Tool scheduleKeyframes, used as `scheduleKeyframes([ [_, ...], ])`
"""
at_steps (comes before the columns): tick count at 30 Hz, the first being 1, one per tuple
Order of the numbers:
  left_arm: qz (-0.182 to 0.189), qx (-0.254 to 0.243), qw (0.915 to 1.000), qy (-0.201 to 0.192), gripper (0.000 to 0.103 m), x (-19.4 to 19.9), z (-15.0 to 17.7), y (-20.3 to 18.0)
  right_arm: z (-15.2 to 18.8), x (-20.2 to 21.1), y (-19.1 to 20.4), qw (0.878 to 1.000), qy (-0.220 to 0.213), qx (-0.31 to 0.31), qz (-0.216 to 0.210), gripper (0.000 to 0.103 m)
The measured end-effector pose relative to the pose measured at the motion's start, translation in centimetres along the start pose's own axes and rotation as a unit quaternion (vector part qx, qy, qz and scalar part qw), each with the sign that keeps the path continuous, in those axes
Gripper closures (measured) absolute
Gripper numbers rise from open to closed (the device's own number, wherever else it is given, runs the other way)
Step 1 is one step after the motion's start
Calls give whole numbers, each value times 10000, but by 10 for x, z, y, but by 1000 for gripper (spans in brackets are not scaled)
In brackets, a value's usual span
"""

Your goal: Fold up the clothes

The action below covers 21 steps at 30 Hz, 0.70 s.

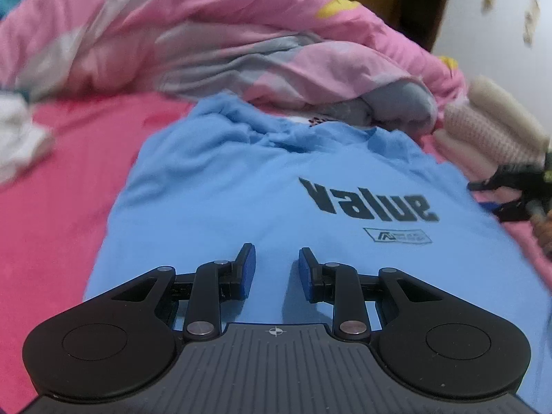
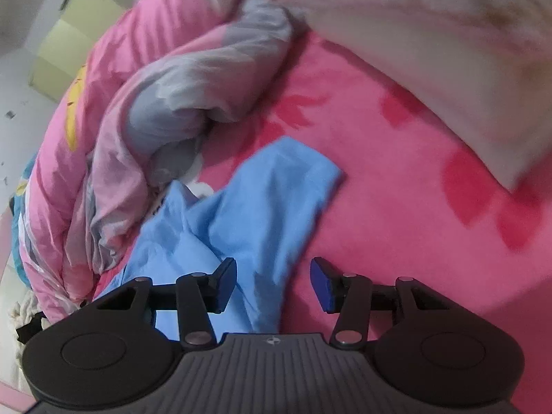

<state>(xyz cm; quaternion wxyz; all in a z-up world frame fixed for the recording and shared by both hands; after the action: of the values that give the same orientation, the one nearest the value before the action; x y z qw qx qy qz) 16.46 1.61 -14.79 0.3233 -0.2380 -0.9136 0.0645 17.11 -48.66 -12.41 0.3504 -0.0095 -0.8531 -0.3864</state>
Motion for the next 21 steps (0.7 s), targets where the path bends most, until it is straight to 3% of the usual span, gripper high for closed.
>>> scheduleKeyframes([
  [1, 64, 120, 9999, -11, 76, 1, -1, 4, -1, -1, 4, 9999, -27, 107, -21, 87],
  [2, 130, 239, 9996, -26, 76, 2, -1, 7, -1, -3, 8, 9998, -58, 197, -46, 98],
  [8, 250, 401, 9989, -66, 76, 2, 0, 11, -13, 28, 15, 9909, -1189, 560, 272, 99],
  [11, 310, 480, 9983, -68, 76, 0, 0, 14, -13, 23, 2, 9872, -1295, 590, 719, 99],
  [18, 351, 540, 9979, -78, 76, -1, 1, 15, -7, 16, -12, 9869, -1172, 380, 1046, 98],
  [21, 368, 570, 9977, -80, 76, -1, 0, 16, -5, 17, -17, 9865, -1133, 259, 1154, 83],
])
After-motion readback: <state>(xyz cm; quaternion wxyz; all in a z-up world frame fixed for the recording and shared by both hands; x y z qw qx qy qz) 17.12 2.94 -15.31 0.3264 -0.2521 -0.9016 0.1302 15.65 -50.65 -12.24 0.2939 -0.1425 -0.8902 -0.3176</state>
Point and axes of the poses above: each gripper's, at about its wrist camera, not at the fingertips, and x roughly against the way its jaws point, y to its left, z to its underside, the point moved 5 cm from there along -x, roughly the way its jaws point, and after that the axes turned 2 degrees about -z, right-handed, at the moved point
